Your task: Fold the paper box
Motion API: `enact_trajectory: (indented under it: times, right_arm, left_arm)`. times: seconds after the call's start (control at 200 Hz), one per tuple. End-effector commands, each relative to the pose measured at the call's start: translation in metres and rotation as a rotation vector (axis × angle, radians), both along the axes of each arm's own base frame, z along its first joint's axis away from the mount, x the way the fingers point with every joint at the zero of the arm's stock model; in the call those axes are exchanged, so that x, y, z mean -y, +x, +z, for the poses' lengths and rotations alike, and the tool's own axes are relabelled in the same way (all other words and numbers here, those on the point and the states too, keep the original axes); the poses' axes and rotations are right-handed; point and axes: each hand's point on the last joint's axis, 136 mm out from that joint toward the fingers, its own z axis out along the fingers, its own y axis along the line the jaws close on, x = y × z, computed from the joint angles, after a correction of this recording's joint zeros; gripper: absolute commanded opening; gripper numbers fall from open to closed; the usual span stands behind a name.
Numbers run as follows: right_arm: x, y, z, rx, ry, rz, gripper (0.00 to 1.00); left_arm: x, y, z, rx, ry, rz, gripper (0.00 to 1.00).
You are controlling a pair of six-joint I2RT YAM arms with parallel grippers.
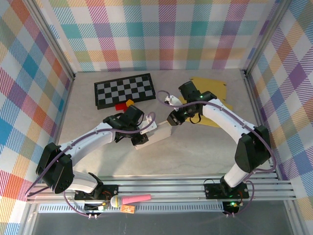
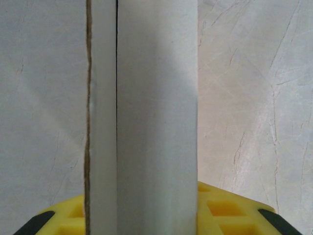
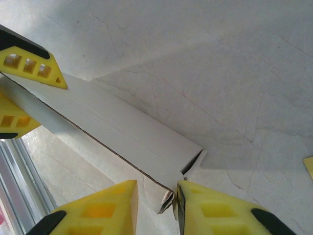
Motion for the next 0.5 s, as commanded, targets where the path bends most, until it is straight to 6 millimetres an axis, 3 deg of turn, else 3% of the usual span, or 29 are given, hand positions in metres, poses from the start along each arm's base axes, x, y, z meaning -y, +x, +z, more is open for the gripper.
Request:
enact_trajectory:
  times: [0.0,0.495]
  right_arm:
    - [-0.003,-0.007,0.007,-0.031,0.018,0.026,0.27]
    - [0.006,0.002,0.003,-0.011,-0.043,-0.033,0.23]
  left_arm:
    - [-0.001,-0.002,0.001,-0.004,-0.012,-0.016,0.32]
    - [0.001,-0.001,0.001,-0.014,-0.015,-0.018,0.31]
